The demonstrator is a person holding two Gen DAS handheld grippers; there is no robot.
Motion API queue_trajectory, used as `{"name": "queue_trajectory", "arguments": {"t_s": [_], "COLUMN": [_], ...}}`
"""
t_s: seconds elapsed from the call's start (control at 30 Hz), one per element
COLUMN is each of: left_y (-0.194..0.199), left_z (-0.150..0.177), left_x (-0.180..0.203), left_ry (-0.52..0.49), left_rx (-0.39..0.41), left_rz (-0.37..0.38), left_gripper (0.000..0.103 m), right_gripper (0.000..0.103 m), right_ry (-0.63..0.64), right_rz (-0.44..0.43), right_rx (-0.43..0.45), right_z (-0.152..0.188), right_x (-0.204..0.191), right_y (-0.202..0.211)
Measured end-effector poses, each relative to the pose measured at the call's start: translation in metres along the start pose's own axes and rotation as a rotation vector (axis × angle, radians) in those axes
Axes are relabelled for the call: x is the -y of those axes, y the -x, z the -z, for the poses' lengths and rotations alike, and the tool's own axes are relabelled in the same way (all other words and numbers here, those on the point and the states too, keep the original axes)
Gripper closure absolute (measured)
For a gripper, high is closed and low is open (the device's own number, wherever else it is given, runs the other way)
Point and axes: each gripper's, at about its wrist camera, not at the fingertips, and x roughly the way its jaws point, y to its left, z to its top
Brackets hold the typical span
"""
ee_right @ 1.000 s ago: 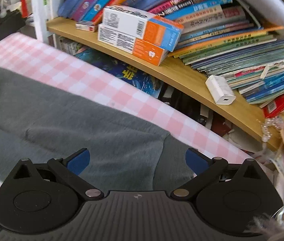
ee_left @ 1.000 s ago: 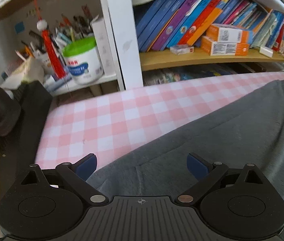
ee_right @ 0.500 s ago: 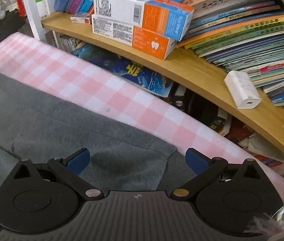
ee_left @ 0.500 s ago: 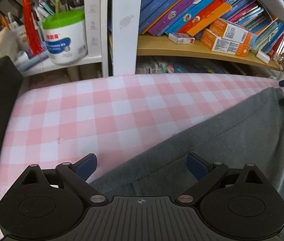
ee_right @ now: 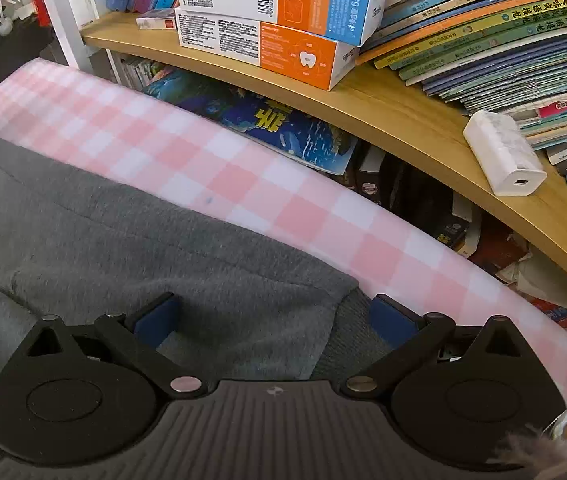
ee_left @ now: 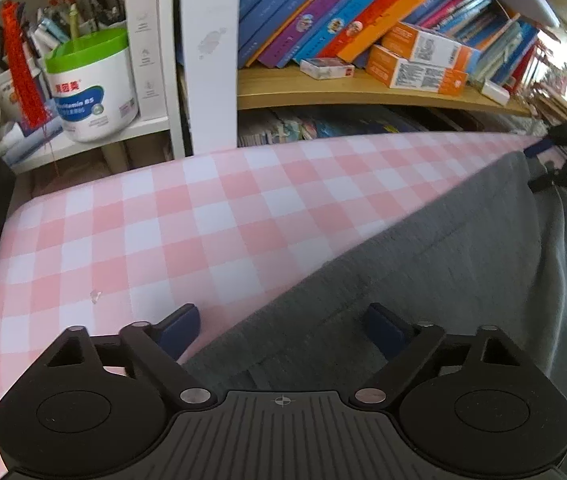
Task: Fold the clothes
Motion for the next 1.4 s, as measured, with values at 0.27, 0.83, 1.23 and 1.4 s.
{"name": "queue_trajectory", "arguments": {"t_s": [0.27, 0.83, 1.23, 1.4], "left_y": [0.008, 0.074, 0.164, 0.188], "left_z": [0.001, 0.009, 0.059, 0.091], "left_x": [-0.002, 0.047, 0.110, 0.121], "left_ry": [0.014, -0.051, -0.072, -0.033], "left_rx": [-0.018, 0.164, 0.359, 0.403], "left_rz": [0.035, -0.097, -0.144, -0.115], "left_gripper": [0.073, 0.091, 0.092, 0.095], "right_gripper": [0.016, 0.087, 0.088, 0.088], "right_ry": [0.023, -0.019, -0.055, -0.046], "right_rz": [-0.010, 0.171, 0.362, 0.414], "right_rx": [0.004, 0.207, 0.385, 0.400], "right_z": [0.002, 0.038, 0.130, 0.182], "right_x": [-0.004, -0.045, -0.118, -0.157], "right_y": [0.004, 0.094, 0.182, 0.199]}}
